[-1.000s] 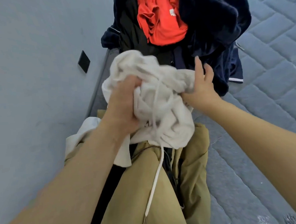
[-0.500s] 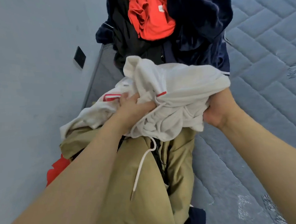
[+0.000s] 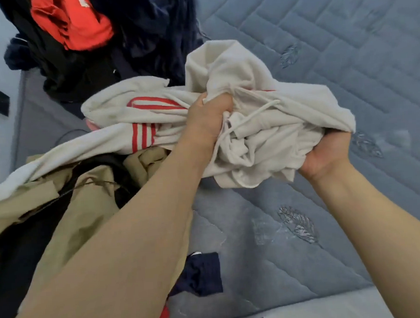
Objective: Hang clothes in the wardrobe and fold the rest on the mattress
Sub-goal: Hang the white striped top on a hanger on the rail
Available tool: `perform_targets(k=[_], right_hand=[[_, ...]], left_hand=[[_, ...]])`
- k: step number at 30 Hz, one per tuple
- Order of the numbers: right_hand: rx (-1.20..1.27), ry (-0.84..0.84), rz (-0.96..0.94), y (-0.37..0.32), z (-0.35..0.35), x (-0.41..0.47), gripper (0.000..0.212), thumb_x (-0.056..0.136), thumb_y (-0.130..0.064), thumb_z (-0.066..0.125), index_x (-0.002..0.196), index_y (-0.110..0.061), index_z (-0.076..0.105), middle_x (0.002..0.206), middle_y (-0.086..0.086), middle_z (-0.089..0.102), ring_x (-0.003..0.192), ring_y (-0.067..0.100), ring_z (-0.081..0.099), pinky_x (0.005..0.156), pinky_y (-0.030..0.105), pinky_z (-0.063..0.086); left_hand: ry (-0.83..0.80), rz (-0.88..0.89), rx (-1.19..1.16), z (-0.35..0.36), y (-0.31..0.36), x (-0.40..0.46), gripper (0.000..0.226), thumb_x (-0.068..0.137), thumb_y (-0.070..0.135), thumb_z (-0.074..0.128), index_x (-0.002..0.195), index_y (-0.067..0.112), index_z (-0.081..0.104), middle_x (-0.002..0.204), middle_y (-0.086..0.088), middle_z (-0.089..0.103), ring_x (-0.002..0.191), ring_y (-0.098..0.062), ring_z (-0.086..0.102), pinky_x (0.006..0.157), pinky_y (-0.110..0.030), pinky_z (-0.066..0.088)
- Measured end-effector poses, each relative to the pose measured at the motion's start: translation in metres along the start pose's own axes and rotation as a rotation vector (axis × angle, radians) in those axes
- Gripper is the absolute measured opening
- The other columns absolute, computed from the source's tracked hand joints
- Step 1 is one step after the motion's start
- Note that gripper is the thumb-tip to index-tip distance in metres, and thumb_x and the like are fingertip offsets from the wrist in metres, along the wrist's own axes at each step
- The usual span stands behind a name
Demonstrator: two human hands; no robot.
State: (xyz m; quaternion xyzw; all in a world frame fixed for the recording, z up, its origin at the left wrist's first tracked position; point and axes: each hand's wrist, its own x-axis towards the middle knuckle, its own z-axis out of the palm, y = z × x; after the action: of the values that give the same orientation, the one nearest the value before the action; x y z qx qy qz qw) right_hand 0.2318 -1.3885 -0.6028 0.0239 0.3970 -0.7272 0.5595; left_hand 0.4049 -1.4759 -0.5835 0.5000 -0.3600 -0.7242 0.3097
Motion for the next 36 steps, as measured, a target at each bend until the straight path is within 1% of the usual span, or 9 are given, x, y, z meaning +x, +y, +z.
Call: perform_targets(k=[4, 7, 11, 19, 23, 27, 31, 33, 36], right_hand=[[0.061, 0.134, -0.095, -0.048, -0.062, -0.029, 0.052, 0.099, -0.046, 0.031, 0.129, -0.013, 0.059, 0.130, 0.016, 0.062, 0.124, 0.036, 0.057, 0.103, 0.049, 0.045], [0.145, 0.250, -0.152, -0.079, -0.116, -0.058, 0.059, 0.098, -0.046, 0.033, 0.143, -0.013, 0.050, 0.140, 0.016, 0.055, 0.128, 0.036, 0.053, 0.108, 0.049, 0.040], [0.265, 0.435, -0.239, -0.111, -0.190, -0.101, 0.056, 0.097, -0.045, 0.036, 0.144, -0.018, 0.050, 0.140, 0.012, 0.056, 0.130, 0.034, 0.052, 0.110, 0.047, 0.039], [0.405, 0.777, -0.456, -0.170, -0.308, -0.202, 0.055, 0.096, -0.050, 0.035, 0.132, -0.019, 0.062, 0.120, 0.010, 0.070, 0.109, 0.030, 0.066, 0.092, 0.040, 0.054], [0.448, 0.904, -0.515, -0.195, -0.338, -0.263, 0.058, 0.096, -0.056, 0.036, 0.128, -0.018, 0.066, 0.116, 0.011, 0.071, 0.110, 0.032, 0.066, 0.097, 0.046, 0.051], [0.519, 1.020, -0.641, -0.223, -0.354, -0.358, 0.053, 0.095, -0.051, 0.039, 0.126, -0.018, 0.066, 0.120, 0.012, 0.070, 0.113, 0.033, 0.064, 0.103, 0.049, 0.046], [0.522, 1.159, -0.713, -0.244, -0.340, -0.472, 0.054, 0.096, -0.053, 0.036, 0.121, -0.019, 0.069, 0.115, 0.012, 0.072, 0.109, 0.033, 0.067, 0.098, 0.049, 0.049], [0.493, 1.215, -0.726, -0.253, -0.321, -0.531, 0.056, 0.095, -0.056, 0.036, 0.119, -0.018, 0.069, 0.119, 0.015, 0.069, 0.112, 0.035, 0.065, 0.101, 0.053, 0.046], [0.420, 1.312, -0.738, -0.266, -0.283, -0.620, 0.056, 0.090, -0.055, 0.046, 0.125, -0.016, 0.066, 0.122, 0.015, 0.068, 0.113, 0.038, 0.064, 0.103, 0.056, 0.044]], left_hand=[[-0.123, -0.012, 0.083, 0.081, -0.023, -0.019, 0.029, 0.089, 0.003, 0.049, 0.066, 0.021, 0.047, 0.042, 0.013, 0.044, 0.037, -0.003, 0.045, 0.040, -0.012, 0.036], [-0.199, -0.041, 0.154, 0.143, -0.051, -0.031, 0.016, 0.084, 0.002, 0.053, 0.074, 0.014, 0.053, 0.051, 0.007, 0.049, 0.044, -0.008, 0.049, 0.044, -0.015, 0.039], [-0.322, -0.129, 0.230, 0.216, -0.104, -0.053, 0.010, 0.081, 0.003, 0.056, 0.088, 0.010, 0.058, 0.059, 0.000, 0.053, 0.049, -0.012, 0.053, 0.047, -0.020, 0.043], [-0.571, -0.218, 0.502, 0.339, -0.200, -0.114, 0.006, 0.080, 0.013, 0.059, 0.078, 0.018, 0.060, 0.053, 0.009, 0.057, 0.048, -0.008, 0.055, 0.045, -0.018, 0.043], [-0.734, -0.226, 0.531, 0.396, -0.228, -0.162, 0.008, 0.076, 0.016, 0.058, 0.073, 0.023, 0.056, 0.054, 0.010, 0.054, 0.054, -0.012, 0.053, 0.056, -0.027, 0.044], [-0.895, -0.221, 0.534, 0.446, -0.243, -0.245, 0.009, 0.080, 0.020, 0.058, 0.081, 0.025, 0.065, 0.064, 0.009, 0.063, 0.061, -0.010, 0.059, 0.058, -0.028, 0.052], [-1.089, -0.225, 0.554, 0.481, -0.230, -0.348, 0.033, 0.083, 0.024, 0.057, 0.114, 0.020, 0.066, 0.094, -0.001, 0.071, 0.086, -0.018, 0.066, 0.075, -0.037, 0.059], [-1.184, -0.218, 0.550, 0.494, -0.212, -0.401, 0.034, 0.088, 0.021, 0.055, 0.121, 0.015, 0.064, 0.105, -0.009, 0.072, 0.094, -0.024, 0.067, 0.084, -0.044, 0.058], [-1.309, -0.208, 0.555, 0.509, -0.169, -0.481, 0.027, 0.089, 0.021, 0.054, 0.113, 0.016, 0.066, 0.091, -0.007, 0.073, 0.079, -0.017, 0.067, 0.069, -0.036, 0.060]])
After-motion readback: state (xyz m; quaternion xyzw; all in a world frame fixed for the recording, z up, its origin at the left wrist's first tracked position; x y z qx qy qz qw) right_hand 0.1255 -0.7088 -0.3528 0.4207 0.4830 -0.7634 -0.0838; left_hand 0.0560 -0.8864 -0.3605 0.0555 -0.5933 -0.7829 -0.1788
